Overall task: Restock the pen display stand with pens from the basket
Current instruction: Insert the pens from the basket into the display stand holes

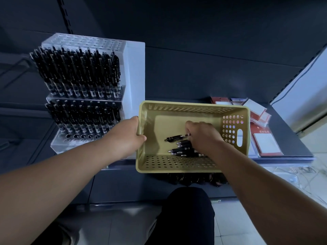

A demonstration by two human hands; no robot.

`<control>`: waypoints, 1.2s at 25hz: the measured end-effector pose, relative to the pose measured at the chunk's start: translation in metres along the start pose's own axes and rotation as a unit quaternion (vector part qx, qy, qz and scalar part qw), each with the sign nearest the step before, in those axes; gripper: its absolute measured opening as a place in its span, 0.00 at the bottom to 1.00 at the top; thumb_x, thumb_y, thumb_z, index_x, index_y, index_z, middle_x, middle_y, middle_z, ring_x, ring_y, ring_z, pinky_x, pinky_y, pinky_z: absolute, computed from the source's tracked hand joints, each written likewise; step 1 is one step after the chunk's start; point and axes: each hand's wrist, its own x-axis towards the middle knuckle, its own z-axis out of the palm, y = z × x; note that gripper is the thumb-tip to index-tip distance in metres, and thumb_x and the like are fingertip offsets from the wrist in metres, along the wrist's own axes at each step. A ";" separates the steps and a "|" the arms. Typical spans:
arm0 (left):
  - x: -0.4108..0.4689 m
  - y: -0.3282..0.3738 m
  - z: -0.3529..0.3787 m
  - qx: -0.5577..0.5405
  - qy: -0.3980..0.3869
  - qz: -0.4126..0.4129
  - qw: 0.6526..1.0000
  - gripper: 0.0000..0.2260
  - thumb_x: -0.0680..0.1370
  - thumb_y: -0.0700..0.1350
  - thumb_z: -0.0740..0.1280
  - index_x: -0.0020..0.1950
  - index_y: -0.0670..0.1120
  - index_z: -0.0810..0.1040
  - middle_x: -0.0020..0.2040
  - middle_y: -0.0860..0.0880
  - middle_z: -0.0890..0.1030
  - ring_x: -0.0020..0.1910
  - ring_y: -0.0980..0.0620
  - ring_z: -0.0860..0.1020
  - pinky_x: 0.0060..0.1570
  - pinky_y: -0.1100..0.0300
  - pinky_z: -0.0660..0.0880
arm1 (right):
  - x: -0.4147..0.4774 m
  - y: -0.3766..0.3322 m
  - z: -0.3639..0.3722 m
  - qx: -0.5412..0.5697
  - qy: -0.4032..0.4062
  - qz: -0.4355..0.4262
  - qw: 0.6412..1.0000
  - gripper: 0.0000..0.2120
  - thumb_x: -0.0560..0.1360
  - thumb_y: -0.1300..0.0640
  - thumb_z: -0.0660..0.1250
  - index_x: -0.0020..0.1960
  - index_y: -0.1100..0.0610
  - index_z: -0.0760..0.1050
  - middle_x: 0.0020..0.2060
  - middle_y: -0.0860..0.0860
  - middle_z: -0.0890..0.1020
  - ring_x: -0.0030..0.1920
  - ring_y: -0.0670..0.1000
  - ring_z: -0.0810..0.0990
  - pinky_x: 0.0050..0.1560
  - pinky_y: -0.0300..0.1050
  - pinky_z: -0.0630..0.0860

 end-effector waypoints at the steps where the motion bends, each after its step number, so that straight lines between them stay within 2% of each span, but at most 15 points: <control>1: 0.001 0.000 0.001 -0.005 0.001 -0.001 1.000 0.07 0.77 0.47 0.66 0.49 0.46 0.71 0.44 0.44 0.79 0.42 0.45 0.80 0.46 0.44 0.78 | -0.004 0.006 -0.001 0.020 -0.037 0.015 0.999 0.05 0.77 0.58 0.64 0.50 0.52 0.68 0.47 0.54 0.79 0.49 0.57 0.76 0.46 0.49 0.75; 4: 0.000 0.000 0.001 -0.003 0.006 0.004 1.000 0.06 0.77 0.46 0.67 0.49 0.46 0.71 0.44 0.44 0.79 0.42 0.46 0.79 0.46 0.46 0.78 | -0.010 0.014 -0.003 0.067 -0.101 0.031 0.992 0.10 0.74 0.55 0.68 0.53 0.50 0.70 0.54 0.50 0.78 0.52 0.55 0.77 0.53 0.51 0.77; 6: -0.001 -0.001 0.002 0.000 0.008 0.007 1.000 0.07 0.77 0.47 0.67 0.49 0.46 0.71 0.44 0.44 0.79 0.41 0.46 0.80 0.47 0.45 0.77 | -0.009 0.010 -0.006 0.038 -0.161 0.021 0.986 0.15 0.72 0.58 0.67 0.58 0.49 0.73 0.58 0.50 0.77 0.57 0.54 0.76 0.57 0.49 0.75; 9: -0.002 -0.001 0.003 0.002 0.009 0.007 1.000 0.07 0.77 0.47 0.67 0.49 0.45 0.71 0.43 0.43 0.79 0.41 0.45 0.80 0.46 0.44 0.77 | -0.007 0.002 -0.014 0.007 -0.244 0.017 0.970 0.14 0.73 0.62 0.66 0.57 0.53 0.76 0.54 0.52 0.78 0.54 0.54 0.77 0.48 0.44 0.72; 11: -0.002 -0.001 0.004 -0.003 0.012 0.005 1.000 0.07 0.77 0.46 0.67 0.49 0.45 0.71 0.43 0.43 0.79 0.41 0.45 0.80 0.46 0.45 0.77 | -0.005 0.001 -0.017 0.010 -0.272 0.024 0.962 0.14 0.72 0.62 0.68 0.56 0.54 0.73 0.51 0.51 0.77 0.52 0.54 0.76 0.44 0.43 0.71; 14: -0.001 -0.003 0.005 -0.002 0.015 0.006 1.000 0.07 0.77 0.47 0.67 0.49 0.45 0.71 0.44 0.43 0.79 0.41 0.45 0.80 0.46 0.44 0.78 | -0.004 0.001 -0.017 0.007 -0.308 0.040 0.950 0.18 0.71 0.62 0.69 0.58 0.51 0.70 0.52 0.50 0.74 0.52 0.54 0.75 0.44 0.44 0.71; 17: 0.001 -0.006 0.006 -0.005 0.022 0.004 1.000 0.08 0.76 0.47 0.67 0.50 0.45 0.72 0.44 0.43 0.80 0.41 0.45 0.80 0.45 0.44 0.78 | -0.004 -0.001 -0.015 -0.008 -0.321 0.043 0.946 0.21 0.70 0.62 0.68 0.62 0.52 0.71 0.52 0.51 0.75 0.54 0.55 0.77 0.44 0.42 0.71; 21: 0.003 -0.007 0.006 -0.013 0.017 -0.001 1.000 0.08 0.75 0.47 0.67 0.50 0.45 0.72 0.45 0.44 0.80 0.42 0.45 0.80 0.45 0.44 0.79 | 0.000 -0.002 -0.010 -0.017 -0.313 0.032 0.949 0.16 0.69 0.63 0.69 0.57 0.58 0.76 0.48 0.54 0.78 0.49 0.55 0.79 0.38 0.40 0.70; 27: 0.004 -0.003 0.004 -0.002 0.012 -0.013 1.000 0.07 0.76 0.46 0.67 0.49 0.45 0.71 0.44 0.43 0.80 0.40 0.45 0.81 0.45 0.44 0.79 | 0.002 0.002 -0.010 0.028 -0.272 0.006 0.962 0.14 0.69 0.66 0.71 0.50 0.53 0.73 0.46 0.52 0.78 0.48 0.53 0.76 0.39 0.41 0.68; 30: 0.006 0.001 0.002 -0.042 0.002 -0.025 0.999 0.05 0.77 0.44 0.67 0.49 0.47 0.72 0.44 0.44 0.80 0.38 0.44 0.82 0.43 0.45 0.80 | -0.001 -0.003 -0.016 0.057 -0.240 -0.022 0.969 0.11 0.72 0.66 0.68 0.49 0.53 0.73 0.44 0.51 0.78 0.47 0.53 0.76 0.38 0.42 0.67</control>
